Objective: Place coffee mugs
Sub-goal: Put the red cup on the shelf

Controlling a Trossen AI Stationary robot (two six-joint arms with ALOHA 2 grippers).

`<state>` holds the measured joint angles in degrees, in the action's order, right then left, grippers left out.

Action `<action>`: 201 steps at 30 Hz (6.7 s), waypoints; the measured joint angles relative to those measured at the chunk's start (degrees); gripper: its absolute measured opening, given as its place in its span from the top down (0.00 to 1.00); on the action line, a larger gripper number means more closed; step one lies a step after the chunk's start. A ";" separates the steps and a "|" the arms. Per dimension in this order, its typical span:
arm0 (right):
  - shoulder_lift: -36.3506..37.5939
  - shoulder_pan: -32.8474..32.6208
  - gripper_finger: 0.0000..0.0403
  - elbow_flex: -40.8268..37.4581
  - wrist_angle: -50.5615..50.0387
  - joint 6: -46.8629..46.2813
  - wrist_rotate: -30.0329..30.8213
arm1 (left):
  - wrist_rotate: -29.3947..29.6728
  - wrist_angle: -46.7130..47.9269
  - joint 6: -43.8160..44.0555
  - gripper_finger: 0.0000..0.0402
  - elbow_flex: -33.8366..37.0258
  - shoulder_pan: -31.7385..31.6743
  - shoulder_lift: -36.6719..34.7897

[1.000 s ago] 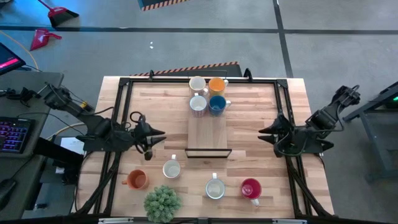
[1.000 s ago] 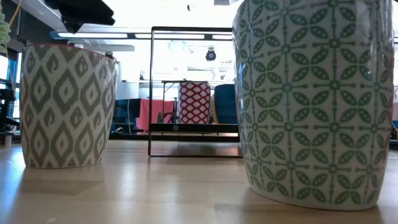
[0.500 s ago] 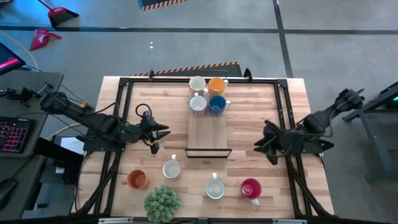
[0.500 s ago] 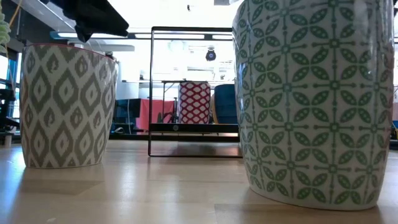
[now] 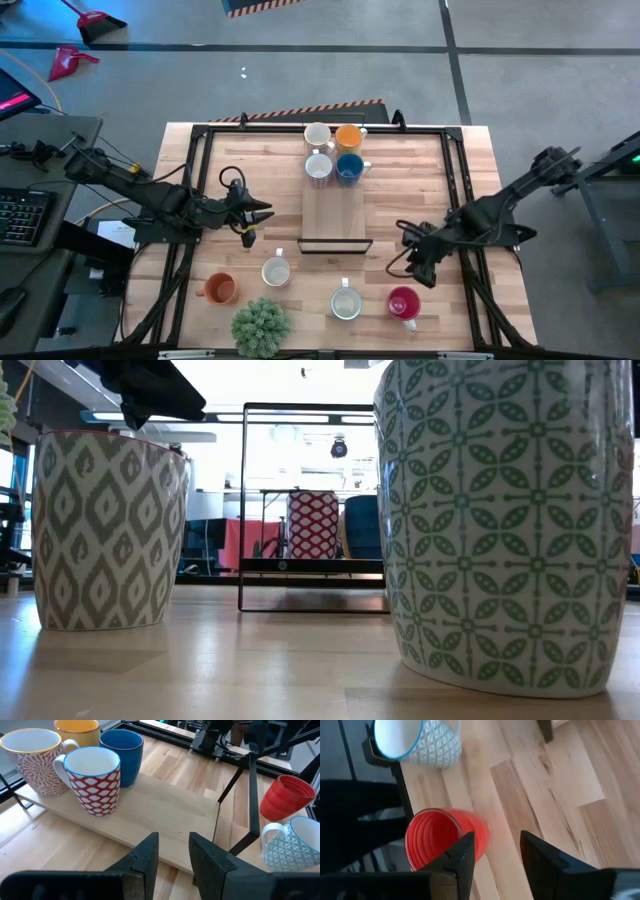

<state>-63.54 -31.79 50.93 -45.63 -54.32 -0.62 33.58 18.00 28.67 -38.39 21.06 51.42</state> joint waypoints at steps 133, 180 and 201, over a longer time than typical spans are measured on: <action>-36.19 32.19 1.00 36.00 -22.30 -23.53 10.97 | -0.15 15.32 -7.32 0.75 -0.01 -0.04 0.02; -39.88 34.82 1.00 36.00 -23.56 -32.20 11.74 | -0.44 15.15 -6.32 0.75 -0.02 -0.02 0.02; -39.88 34.82 1.00 36.00 -23.43 -31.75 11.12 | -0.42 15.15 -6.34 0.75 -0.01 -0.02 0.00</action>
<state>-103.42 3.03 86.94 -69.06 -86.06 10.50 33.17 33.15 22.33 -38.40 21.04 51.42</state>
